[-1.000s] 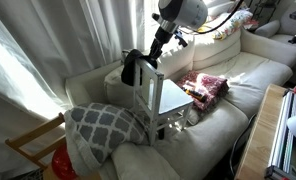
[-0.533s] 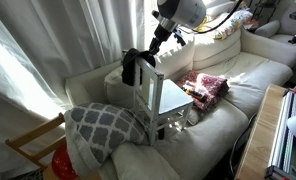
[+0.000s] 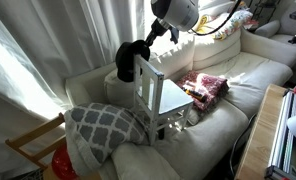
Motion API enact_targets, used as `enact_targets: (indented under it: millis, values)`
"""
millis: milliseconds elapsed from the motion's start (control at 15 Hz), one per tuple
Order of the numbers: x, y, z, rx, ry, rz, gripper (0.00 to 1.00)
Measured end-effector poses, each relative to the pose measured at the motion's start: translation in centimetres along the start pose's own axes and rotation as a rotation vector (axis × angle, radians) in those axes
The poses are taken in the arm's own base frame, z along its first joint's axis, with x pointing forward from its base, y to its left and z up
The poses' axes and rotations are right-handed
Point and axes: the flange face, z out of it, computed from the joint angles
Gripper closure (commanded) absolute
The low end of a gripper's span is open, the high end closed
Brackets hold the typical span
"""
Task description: Place the black hat on the chair seat and then turn it upside down
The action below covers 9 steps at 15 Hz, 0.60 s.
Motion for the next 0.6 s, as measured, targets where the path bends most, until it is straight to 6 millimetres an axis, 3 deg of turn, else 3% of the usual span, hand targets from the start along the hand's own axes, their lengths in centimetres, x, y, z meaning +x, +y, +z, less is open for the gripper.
enact_targets:
  millis: [600]
  values:
    - [-3.5, 7.6, -2.3, -0.230, -0.024, 0.036, 0.99]
